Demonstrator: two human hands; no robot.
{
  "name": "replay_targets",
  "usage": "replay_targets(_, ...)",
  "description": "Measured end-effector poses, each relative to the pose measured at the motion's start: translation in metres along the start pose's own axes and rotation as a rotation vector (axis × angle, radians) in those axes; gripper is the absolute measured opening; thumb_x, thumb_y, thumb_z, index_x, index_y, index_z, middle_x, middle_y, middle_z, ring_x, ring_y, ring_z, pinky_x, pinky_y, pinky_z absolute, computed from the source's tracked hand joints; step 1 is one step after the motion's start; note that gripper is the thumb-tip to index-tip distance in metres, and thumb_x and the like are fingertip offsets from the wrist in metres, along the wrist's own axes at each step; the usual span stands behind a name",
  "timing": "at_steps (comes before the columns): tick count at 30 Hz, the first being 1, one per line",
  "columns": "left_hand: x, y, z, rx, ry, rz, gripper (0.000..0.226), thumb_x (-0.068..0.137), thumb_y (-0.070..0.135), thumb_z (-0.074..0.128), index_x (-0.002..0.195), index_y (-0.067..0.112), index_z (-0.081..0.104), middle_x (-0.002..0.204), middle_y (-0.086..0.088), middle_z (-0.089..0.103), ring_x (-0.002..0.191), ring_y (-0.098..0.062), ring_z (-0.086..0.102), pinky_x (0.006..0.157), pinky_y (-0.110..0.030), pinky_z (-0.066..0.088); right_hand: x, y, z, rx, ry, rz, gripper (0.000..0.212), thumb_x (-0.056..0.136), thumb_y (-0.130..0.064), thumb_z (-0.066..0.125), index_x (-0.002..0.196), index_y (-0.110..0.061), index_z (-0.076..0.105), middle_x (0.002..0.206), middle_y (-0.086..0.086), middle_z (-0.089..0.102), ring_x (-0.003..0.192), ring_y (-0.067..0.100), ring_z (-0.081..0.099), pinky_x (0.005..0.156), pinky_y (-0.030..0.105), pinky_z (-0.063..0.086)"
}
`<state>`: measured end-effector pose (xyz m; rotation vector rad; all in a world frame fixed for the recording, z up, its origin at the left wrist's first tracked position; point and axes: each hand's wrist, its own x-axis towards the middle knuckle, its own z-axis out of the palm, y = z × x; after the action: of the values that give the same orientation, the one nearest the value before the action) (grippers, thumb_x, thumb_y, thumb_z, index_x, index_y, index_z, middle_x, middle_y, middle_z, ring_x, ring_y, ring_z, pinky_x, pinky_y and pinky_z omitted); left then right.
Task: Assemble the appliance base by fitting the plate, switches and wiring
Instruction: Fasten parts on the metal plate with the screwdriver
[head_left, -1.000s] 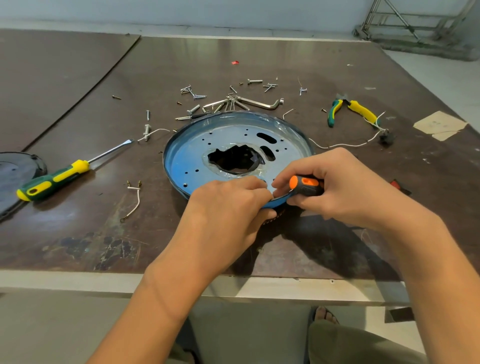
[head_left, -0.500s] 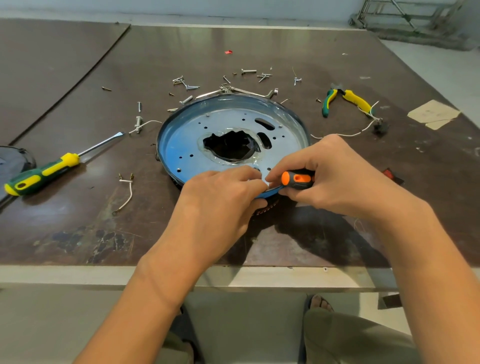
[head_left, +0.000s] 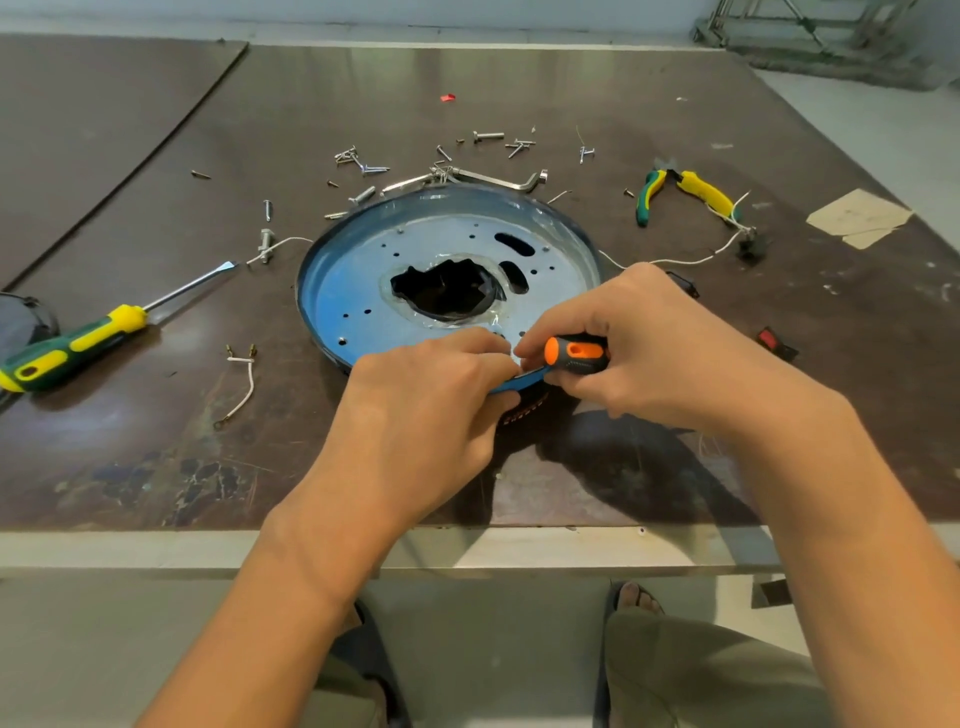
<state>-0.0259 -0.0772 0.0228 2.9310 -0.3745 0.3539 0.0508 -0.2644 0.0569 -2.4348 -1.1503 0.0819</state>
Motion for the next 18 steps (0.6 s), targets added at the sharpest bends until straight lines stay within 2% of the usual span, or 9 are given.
replay_targets(2, 0.000, 0.001, 0.001, -0.015, -0.005, 0.000, 0.030, 0.096, 0.040, 0.046, 0.120, 0.035, 0.064, 0.126, 0.020, 0.060, 0.096, -0.013, 0.065, 0.066, -0.037, 0.054, 0.001, 0.000, -0.001, -0.007, 0.004, 0.001, 0.026, 0.084, -0.012, 0.074, 0.102, -0.030, 0.077, 0.072, -0.004, 0.070, 0.068, 0.007, 0.062, 0.063, 0.039, 0.055)
replay_targets(5, 0.000, 0.004, 0.001, -0.027, 0.003, 0.009, 0.030, 0.095, 0.035, 0.048, 0.119, 0.030, 0.065, 0.124, 0.018, 0.062, 0.093, -0.016, 0.067, 0.062, -0.039, 0.054, 0.002, 0.004, -0.003, -0.028, -0.003, 0.004, 0.029, 0.083, -0.013, 0.076, 0.105, -0.033, 0.076, 0.072, -0.011, 0.067, 0.063, 0.002, 0.060, 0.066, 0.038, 0.056)
replay_targets(10, 0.001, 0.005, 0.001, -0.019, 0.017, 0.025, 0.032, 0.093, 0.033, 0.049, 0.119, 0.025, 0.067, 0.123, 0.015, 0.065, 0.097, -0.017, 0.068, 0.064, -0.040, 0.056, 0.001, 0.010, 0.001, -0.023, 0.032, 0.005, 0.039, 0.082, -0.013, 0.076, 0.117, -0.031, 0.070, 0.078, -0.012, 0.069, 0.071, 0.006, 0.061, 0.069, 0.039, 0.055)
replay_targets(13, 0.001, 0.002, 0.000, -0.051, 0.038, 0.042, 0.031, 0.091, 0.026, 0.058, 0.120, 0.025, 0.069, 0.118, 0.013, 0.068, 0.099, -0.020, 0.068, 0.065, -0.042, 0.056, 0.000, 0.014, 0.003, 0.065, 0.050, 0.002, 0.051, 0.082, -0.009, 0.076, 0.126, -0.030, 0.063, 0.090, -0.016, 0.071, 0.080, -0.003, 0.064, 0.079, 0.025, 0.053)
replay_targets(15, 0.000, 0.001, 0.000, -0.051, 0.040, 0.050, 0.035, 0.090, 0.026, 0.058, 0.123, 0.027, 0.068, 0.118, 0.013, 0.068, 0.100, -0.020, 0.067, 0.065, -0.040, 0.056, -0.003, 0.019, 0.000, 0.149, 0.058, 0.023, 0.055, 0.083, -0.004, 0.074, 0.129, -0.031, 0.060, 0.098, -0.016, 0.074, 0.085, -0.004, 0.066, 0.078, 0.021, 0.054)
replay_targets(18, 0.001, 0.003, 0.002, 0.000, 0.006, 0.080, 0.040, 0.092, 0.028, 0.055, 0.131, 0.029, 0.062, 0.124, 0.011, 0.065, 0.105, -0.020, 0.064, 0.074, -0.040, 0.054, -0.008, 0.026, -0.007, 0.299, 0.097, 0.112, 0.051, 0.087, -0.001, 0.069, 0.125, -0.033, 0.062, 0.104, -0.014, 0.074, 0.079, 0.002, 0.068, 0.065, 0.040, 0.061)
